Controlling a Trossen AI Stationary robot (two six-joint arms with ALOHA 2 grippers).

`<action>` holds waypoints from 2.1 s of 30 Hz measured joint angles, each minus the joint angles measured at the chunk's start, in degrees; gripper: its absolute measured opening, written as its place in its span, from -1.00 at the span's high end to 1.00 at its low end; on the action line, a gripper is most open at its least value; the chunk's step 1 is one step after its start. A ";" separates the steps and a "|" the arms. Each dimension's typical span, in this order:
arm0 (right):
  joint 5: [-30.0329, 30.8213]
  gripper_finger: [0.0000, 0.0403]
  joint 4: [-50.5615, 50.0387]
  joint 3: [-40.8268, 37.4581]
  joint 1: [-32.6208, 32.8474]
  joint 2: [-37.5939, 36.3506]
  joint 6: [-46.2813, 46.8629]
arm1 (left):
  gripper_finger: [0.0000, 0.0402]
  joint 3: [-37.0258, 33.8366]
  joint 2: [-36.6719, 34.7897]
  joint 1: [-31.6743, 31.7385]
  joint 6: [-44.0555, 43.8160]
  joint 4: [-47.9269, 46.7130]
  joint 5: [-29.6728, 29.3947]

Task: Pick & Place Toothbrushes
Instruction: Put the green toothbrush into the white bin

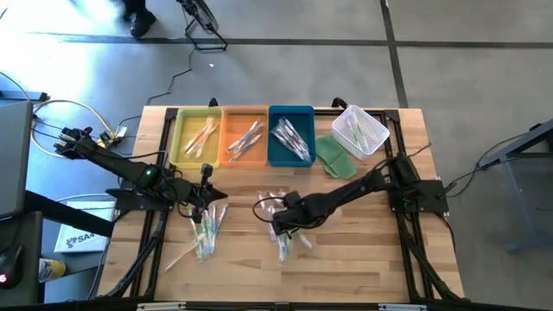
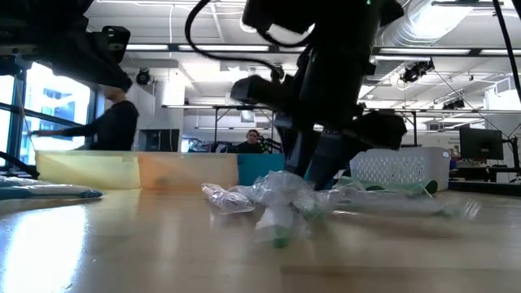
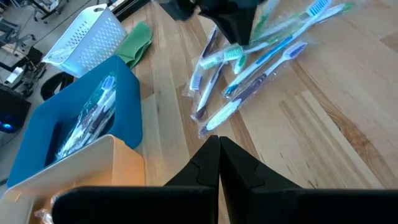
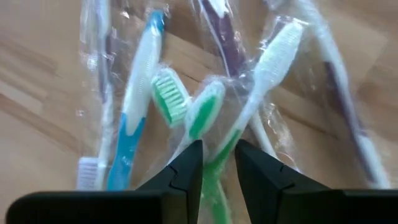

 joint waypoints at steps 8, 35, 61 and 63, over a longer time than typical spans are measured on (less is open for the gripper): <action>0.20 0.63 0.65 0.01 0.03 0.78 -2.98 | 0.98 0.00 -0.02 0.01 0.00 -0.44 -0.07; 5.84 0.91 -12.85 -0.08 -0.02 -13.59 -10.44 | 0.98 0.00 0.00 0.01 -0.02 -0.39 -0.31; 26.36 0.93 -41.11 -0.08 -23.57 -23.85 -36.03 | 0.98 0.00 -0.01 0.01 -0.02 -0.42 -1.32; 27.73 0.93 -41.29 -0.08 -27.21 -23.91 -39.08 | 0.98 0.00 -0.02 0.01 0.00 -0.42 -1.58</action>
